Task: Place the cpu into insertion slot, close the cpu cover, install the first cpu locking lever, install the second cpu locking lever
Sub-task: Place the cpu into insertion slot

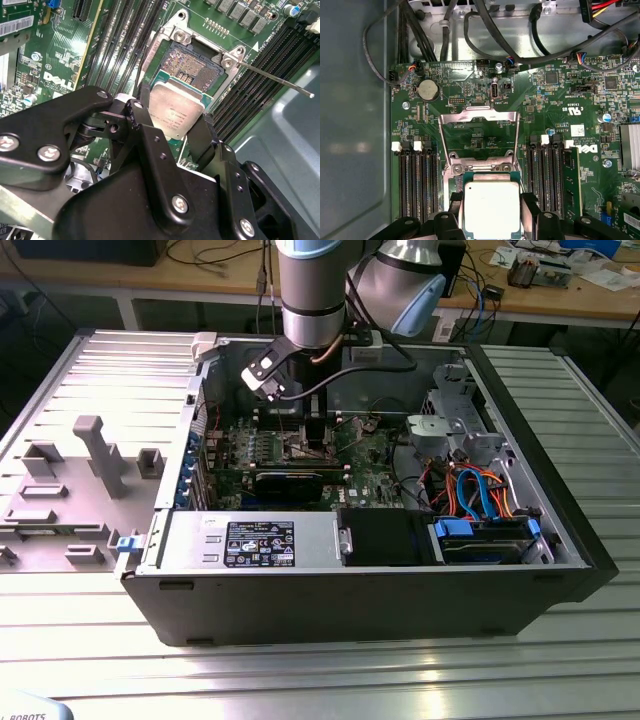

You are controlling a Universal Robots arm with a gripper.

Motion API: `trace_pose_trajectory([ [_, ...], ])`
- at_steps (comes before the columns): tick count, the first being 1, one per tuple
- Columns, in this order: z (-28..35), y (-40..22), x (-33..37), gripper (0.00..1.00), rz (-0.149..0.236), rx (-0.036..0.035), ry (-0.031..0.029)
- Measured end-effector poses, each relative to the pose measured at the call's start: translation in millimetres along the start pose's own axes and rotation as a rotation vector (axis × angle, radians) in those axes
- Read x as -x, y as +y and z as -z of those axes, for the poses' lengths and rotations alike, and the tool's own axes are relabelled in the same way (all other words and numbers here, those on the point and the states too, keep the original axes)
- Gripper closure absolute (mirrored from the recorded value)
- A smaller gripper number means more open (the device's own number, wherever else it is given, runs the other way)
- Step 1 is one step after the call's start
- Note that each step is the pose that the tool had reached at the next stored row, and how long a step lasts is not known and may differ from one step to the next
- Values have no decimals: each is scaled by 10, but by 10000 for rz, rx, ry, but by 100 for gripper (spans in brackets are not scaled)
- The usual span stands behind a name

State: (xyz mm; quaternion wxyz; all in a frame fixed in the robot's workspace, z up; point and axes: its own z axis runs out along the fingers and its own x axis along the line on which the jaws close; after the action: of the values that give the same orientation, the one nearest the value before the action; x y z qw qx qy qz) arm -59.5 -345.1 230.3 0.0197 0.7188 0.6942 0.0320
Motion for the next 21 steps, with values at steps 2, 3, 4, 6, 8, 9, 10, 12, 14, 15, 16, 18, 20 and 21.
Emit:
trace_pose_trajectory([
  [2, 0, 0, 0, 46, 0, 0, 0],
  [3, -1, 0, -1, 46, 0, 0, 0],
  [4, 0, 0, -1, 46, 0, 0, 0],
  [6, -1, 0, -1, 46, 0, 0, 0],
  [8, -1, 0, -1, 46, 0, 0, 0],
  [9, -6, -2, -6, 46, -8, 0, 1],
  [10, -15, -3, -5, 46, -29, -2, -2],
  [12, -51, -30, -5, 46, -61, -2, -3],
  [14, -76, -45, -4, 46, 98, -6, 21],
  [15, -89, -48, -4, 46, 214, -8, 32],
  [16, -106, -52, -3, 46, 372, -11, 45],
  [18, -132, -57, -2, 46, 629, -17, 64],
  [20, -153, -76, -8, 46, 695, -18, 69],
  [21, -155, -77, -8, 46, 696, -19, 67],
])
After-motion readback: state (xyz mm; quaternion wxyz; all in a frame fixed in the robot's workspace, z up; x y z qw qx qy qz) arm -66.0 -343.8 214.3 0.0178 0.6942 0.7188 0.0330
